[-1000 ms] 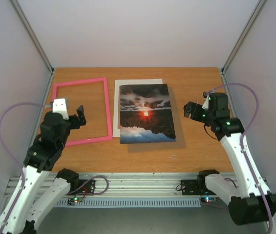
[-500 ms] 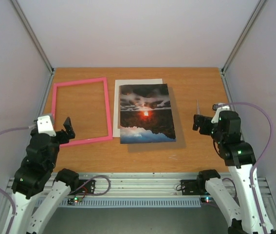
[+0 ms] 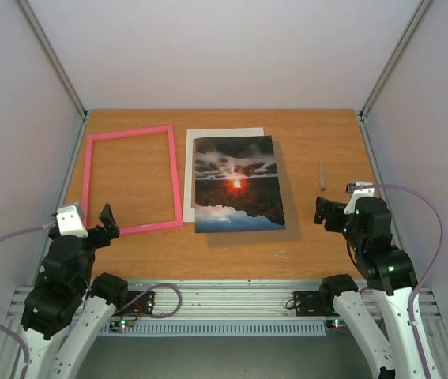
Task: Take the photo out of the frame
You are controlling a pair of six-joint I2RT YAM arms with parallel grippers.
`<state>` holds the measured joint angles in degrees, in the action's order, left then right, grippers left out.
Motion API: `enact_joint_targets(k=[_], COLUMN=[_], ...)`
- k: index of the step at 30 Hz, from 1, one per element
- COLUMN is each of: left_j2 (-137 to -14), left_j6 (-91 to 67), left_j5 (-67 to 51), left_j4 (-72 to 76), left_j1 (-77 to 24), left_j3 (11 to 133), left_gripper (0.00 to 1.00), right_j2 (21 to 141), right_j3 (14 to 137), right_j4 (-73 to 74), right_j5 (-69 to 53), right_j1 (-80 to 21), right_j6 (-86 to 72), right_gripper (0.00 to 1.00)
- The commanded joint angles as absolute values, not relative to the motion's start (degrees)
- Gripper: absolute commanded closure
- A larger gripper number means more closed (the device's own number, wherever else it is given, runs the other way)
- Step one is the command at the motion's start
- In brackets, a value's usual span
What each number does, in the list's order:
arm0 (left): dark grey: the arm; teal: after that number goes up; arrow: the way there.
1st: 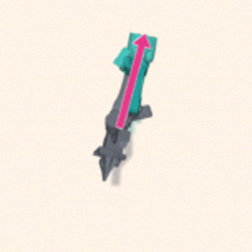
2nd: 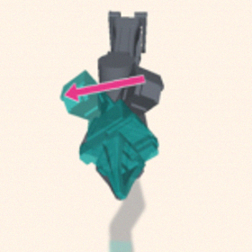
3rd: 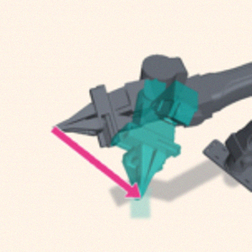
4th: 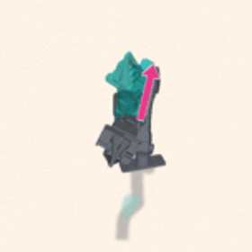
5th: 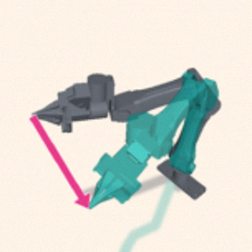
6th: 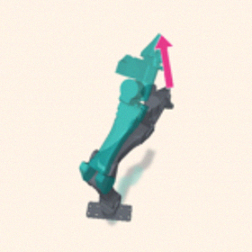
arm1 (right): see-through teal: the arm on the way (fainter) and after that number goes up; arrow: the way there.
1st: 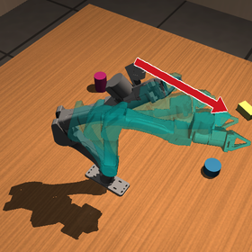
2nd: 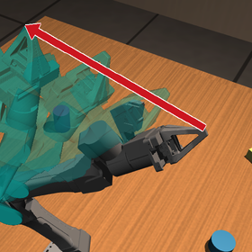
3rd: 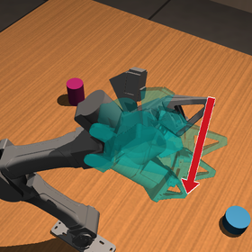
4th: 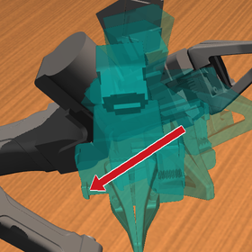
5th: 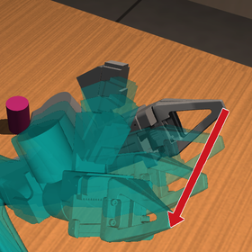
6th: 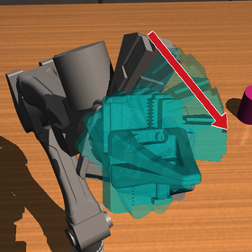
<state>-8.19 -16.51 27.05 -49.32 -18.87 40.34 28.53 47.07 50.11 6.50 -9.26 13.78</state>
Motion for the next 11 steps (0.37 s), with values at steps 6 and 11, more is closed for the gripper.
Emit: enact_joint_targets(k=[6, 11], left_j2=[-6.7, -6.6], left_j6=[-18.1, -18.3], left_j5=[29.5, 29.9], left_j4=[-48.9, -49.0], left_j1=[-18.9, -18.9], left_j3=[39.8, 39.8], left_gripper=[0.01, 0.01], right_j2=[27.7, 27.8], right_j3=[47.2, 47.3], right_j4=[49.1, 49.3], right_j5=[8.5, 9.8], right_j1=[-11.7, -13.1], right_j6=[12.9, 12.5], right_gripper=[0.02, 0.02])
